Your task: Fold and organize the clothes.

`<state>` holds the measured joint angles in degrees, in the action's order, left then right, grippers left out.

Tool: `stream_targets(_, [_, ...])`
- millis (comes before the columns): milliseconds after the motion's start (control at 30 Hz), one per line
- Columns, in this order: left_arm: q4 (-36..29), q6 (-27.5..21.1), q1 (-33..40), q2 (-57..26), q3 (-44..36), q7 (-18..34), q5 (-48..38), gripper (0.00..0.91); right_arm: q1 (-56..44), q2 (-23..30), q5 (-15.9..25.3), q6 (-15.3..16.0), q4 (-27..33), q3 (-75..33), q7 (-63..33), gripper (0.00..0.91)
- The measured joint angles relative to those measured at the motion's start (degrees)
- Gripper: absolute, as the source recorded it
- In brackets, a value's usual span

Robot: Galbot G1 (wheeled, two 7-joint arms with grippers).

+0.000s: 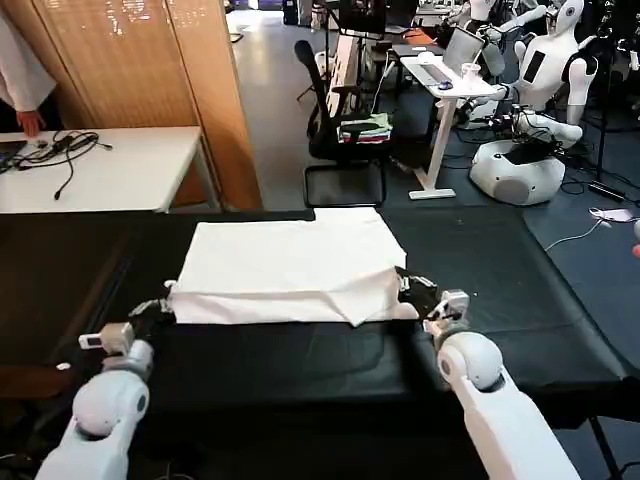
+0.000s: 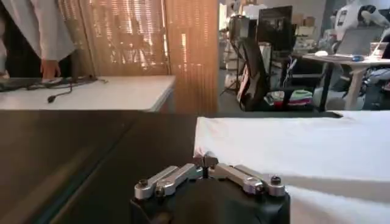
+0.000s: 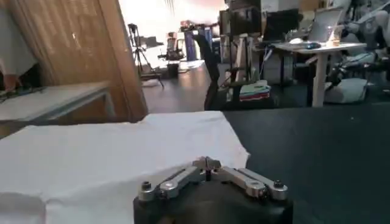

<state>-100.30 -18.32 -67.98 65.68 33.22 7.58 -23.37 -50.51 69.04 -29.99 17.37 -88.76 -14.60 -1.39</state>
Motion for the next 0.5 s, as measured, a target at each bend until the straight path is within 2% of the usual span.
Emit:
stream_targets(33, [0.63, 0.00, 0.69, 0.03, -0.53, -0.08, 0.22, 0.439, 0.43, -0.02, -0.30, 0.27, 0.33, 0.08, 0.25, 0.098])
stream_targets(67, [1.25, 0.01, 1.23, 0.03, -0.91, -0.09, 0.32, 0.878, 0.72, -0.09, -0.76, 0.81, 0.49, 0.11, 0.30, 0.858])
stream_targets(300, [3.67, -0.59, 2.69, -0.08, -1.73, 0.03, 1.25, 0.878, -0.43, -2.06, -1.66, 7.41, -1.81, -0.68, 1.03, 0.878])
stream_targets(367, [3.69, -1.18, 2.51, -0.15, -1.73, 0.29, 1.43, 0.878, -1.70, -3.01, -2.15, 9.74, -3.80, -1.26, 0.89, 0.878])
stream_targets(500, [2.79, -2.55, 1.66, -0.78, -1.60, 0.35, 1.16, 0.878, -4.91, -5.01, -3.50, 12.26, -8.80, -2.33, -0.43, 0.878])
